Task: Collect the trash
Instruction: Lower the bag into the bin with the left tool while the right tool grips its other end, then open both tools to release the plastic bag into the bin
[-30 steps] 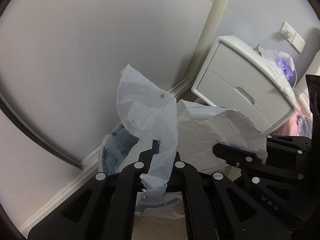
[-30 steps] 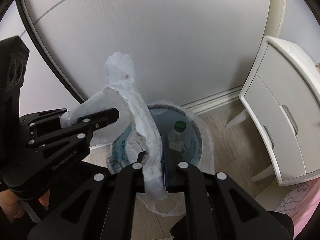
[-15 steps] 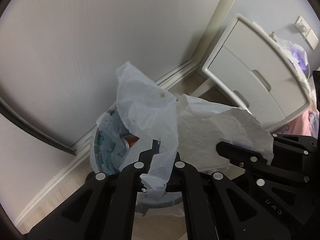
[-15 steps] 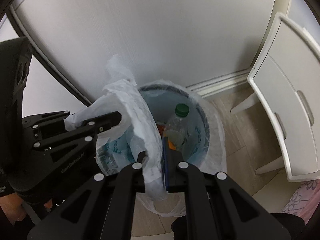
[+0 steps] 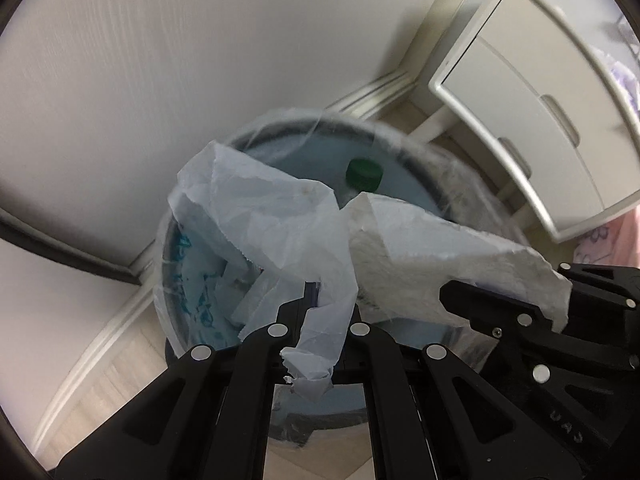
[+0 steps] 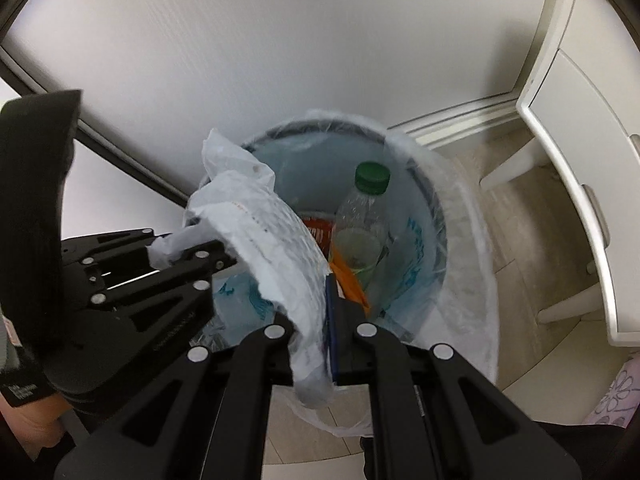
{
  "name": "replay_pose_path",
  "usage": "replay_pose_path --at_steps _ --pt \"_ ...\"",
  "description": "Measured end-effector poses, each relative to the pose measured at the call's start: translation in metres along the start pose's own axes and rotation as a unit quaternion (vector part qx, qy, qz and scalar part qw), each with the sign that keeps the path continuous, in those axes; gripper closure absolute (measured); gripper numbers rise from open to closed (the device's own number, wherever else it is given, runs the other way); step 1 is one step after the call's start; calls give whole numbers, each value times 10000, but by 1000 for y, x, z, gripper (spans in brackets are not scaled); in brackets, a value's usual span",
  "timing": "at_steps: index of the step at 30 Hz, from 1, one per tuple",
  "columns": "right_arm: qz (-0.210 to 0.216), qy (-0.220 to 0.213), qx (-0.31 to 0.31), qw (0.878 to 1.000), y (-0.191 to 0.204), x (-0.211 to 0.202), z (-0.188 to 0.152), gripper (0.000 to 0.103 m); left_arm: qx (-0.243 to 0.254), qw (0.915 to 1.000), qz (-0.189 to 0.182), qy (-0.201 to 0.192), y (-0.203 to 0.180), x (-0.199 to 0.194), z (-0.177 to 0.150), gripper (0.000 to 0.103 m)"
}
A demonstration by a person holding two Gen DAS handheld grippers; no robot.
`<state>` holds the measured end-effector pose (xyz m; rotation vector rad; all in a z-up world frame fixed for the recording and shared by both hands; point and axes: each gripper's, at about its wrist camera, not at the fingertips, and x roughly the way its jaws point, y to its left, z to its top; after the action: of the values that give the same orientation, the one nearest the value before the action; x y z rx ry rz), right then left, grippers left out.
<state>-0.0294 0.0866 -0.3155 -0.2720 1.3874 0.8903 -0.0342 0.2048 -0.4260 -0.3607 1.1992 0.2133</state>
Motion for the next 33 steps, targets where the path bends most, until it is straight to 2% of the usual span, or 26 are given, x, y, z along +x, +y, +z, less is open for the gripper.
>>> replay_pose_path --at_steps 12,19,21,23,26,29,31,33 --pt "-201 408 35 9990 -6 41 3 95 -110 9989 130 426 -2 41 4 101" --pt "-298 445 -18 9986 -7 41 -1 95 -30 9988 153 456 -6 46 8 100" --pt "-429 377 -79 9983 -5 36 -1 95 -24 9991 159 404 -6 42 9 90" --pt "-519 358 -123 9979 -7 32 -3 95 -19 9991 253 341 -4 36 8 54" --pt "-588 266 -177 9978 -11 19 -8 91 -85 9991 345 232 -4 26 7 46" --pt "-616 72 -224 9978 -13 -1 -9 87 72 9989 453 14 -7 8 7 40" --pt "-630 -82 -230 9977 -11 -14 -7 76 265 9982 528 -144 -14 -5 6 34" --pt "-641 -253 -192 9974 -13 -29 -8 58 331 9974 594 -251 -16 -16 4 33"
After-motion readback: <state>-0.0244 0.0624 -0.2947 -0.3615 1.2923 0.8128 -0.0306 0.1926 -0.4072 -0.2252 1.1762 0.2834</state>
